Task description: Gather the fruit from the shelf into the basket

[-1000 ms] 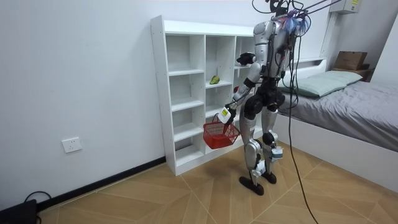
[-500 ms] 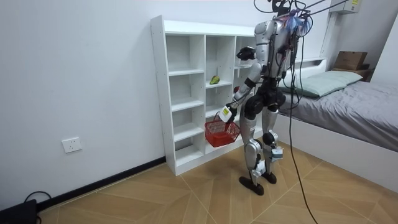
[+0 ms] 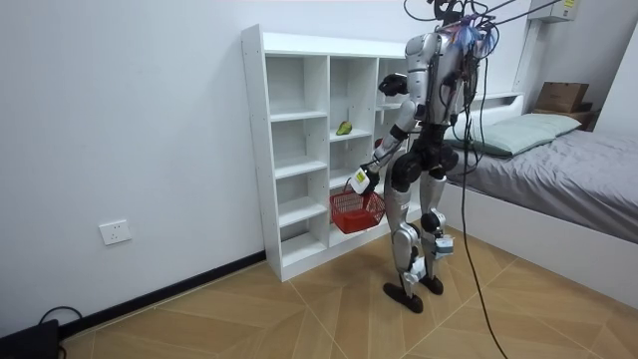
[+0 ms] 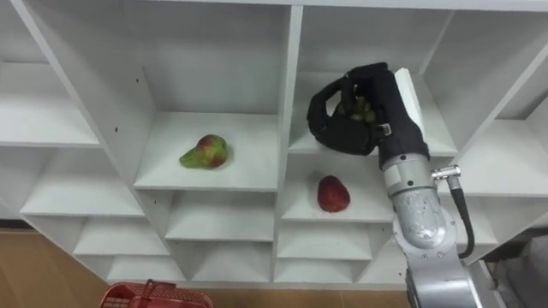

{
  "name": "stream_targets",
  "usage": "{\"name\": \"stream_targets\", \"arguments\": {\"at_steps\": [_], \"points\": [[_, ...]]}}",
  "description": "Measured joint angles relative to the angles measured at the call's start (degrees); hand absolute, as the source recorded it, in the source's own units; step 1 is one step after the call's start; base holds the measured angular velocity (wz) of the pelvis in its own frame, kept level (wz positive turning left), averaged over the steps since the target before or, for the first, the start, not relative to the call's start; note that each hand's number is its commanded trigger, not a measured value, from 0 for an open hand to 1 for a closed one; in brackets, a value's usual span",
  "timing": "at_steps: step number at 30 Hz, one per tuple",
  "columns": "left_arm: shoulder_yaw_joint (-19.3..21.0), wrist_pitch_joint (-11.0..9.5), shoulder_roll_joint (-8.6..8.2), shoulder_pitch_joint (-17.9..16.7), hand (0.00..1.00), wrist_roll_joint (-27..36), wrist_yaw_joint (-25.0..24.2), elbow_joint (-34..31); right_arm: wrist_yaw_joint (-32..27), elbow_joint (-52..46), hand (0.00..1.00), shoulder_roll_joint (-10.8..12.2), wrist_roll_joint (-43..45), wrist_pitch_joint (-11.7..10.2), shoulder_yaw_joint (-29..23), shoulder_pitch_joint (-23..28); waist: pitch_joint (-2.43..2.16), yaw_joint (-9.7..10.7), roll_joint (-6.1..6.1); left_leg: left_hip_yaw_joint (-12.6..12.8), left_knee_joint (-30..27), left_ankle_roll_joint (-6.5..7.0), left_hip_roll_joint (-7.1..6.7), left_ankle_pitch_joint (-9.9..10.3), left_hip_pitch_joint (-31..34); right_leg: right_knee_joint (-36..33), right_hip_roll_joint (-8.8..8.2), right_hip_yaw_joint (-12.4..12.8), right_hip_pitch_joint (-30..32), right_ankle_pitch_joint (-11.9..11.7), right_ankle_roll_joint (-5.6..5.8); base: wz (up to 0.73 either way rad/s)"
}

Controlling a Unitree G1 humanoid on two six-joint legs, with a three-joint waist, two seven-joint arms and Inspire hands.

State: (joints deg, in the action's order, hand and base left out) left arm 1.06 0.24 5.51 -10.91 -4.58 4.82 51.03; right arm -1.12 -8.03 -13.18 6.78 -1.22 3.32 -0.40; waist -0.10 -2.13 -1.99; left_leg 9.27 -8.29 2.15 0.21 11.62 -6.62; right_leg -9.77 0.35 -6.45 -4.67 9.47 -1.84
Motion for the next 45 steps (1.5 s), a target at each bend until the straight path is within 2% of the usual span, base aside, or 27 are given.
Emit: {"name": "stream_targets", "arguments": {"at_steps": [5, 12, 19, 22, 24, 32, 37, 41, 45], "points": [[-0.66, -0.05, -0.04, 0.01, 1.00, -0.03, -0.05, 0.00, 1.75, 0.00, 1.00, 0.16, -0.52, 0.00, -0.03, 0.06, -0.07, 0.27, 0.23, 0.17, 0.04, 0.00, 0.01, 0.00, -0.01, -0.02, 0.06, 0.30, 0.11, 0.00, 0.00, -0.02], [-1.38, -0.12, -0.38, 1.50, 1.00, 0.31, -1.51, -0.01, 4.94, 0.05, 1.00, 3.95, 0.10, 0.00, 0.16, 3.38, -0.13, 0.27, 0.27, 0.61, 0.26, 0.00, 0.05, 0.00, 0.12, -0.08, 0.11, 0.87, 0.47, -0.01, 0.00, -0.01], [-1.99, -0.11, -0.80, 2.53, 1.00, 0.28, -4.30, -2.06, 8.16, 1.65, 1.00, 5.09, 0.63, -0.15, 1.23, 6.35, -0.02, 0.66, 0.41, 1.44, 0.54, 0.01, 0.07, 0.00, -0.02, -0.11, 0.19, 1.64, 0.83, -0.01, 0.01, -0.07], [-2.00, -0.12, -1.14, 3.61, 1.00, 0.25, -4.99, -2.33, 9.00, 2.82, 1.00, 5.13, 1.53, 0.04, 1.23, 6.35, 0.02, 0.68, 0.33, 1.52, 0.60, 0.01, 0.07, 0.00, -0.11, -0.19, 0.21, 1.69, 0.85, -0.01, 0.00, 0.00], [-2.52, -0.12, -1.29, 4.17, 1.00, 0.31, -5.55, -2.63, 10.17, 3.47, 1.00, 5.14, 2.47, 1.01, 1.25, 6.78, 0.09, 0.85, 0.29, 1.58, 0.60, 0.02, 0.07, 0.01, 0.01, -0.25, 0.22, 1.73, 1.10, -0.01, 0.00, 0.00], [-4.61, -0.06, -1.52, 4.55, 1.00, 0.67, -6.47, -5.13, 11.35, 3.43, 1.00, 5.20, 3.03, 1.54, 2.31, 7.44, 0.12, 1.08, 0.18, 1.77, 0.60, 0.03, 0.08, 0.02, 0.34, 0.00, 0.35, 2.54, 1.79, -0.01, 0.00, -0.03], [-6.04, -0.01, -1.51, 4.41, 1.00, 1.34, -7.00, -10.00, 12.87, 3.44, 1.00, 5.20, 2.81, 1.48, 2.54, 7.74, 0.08, 1.13, 0.07, 2.24, 0.55, 0.03, 0.08, 0.01, 0.14, 0.00, 0.39, 3.04, 1.80, 0.00, 0.00, -0.04], [-7.81, 0.07, -1.37, 4.27, 1.00, 2.82, -8.05, -13.98, 15.94, 3.62, 1.00, 5.03, 2.83, 3.55, 4.01, 9.09, 0.11, 1.06, 0.03, 2.36, 0.56, 0.03, 0.08, 0.01, 0.17, 0.03, 0.38, 3.18, 1.83, 0.01, 0.02, -0.01], [-8.31, 0.21, -1.27, 4.26, 1.00, 2.82, -8.84, -17.17, 17.49, 3.62, 1.00, 4.98, 2.79, 3.86, 4.97, 9.96, 0.23, 1.00, -0.30, 2.38, 0.53, 0.03, 0.07, 0.01, 0.14, 0.07, 0.37, 3.22, 1.80, 0.01, 0.02, 0.00]]}}
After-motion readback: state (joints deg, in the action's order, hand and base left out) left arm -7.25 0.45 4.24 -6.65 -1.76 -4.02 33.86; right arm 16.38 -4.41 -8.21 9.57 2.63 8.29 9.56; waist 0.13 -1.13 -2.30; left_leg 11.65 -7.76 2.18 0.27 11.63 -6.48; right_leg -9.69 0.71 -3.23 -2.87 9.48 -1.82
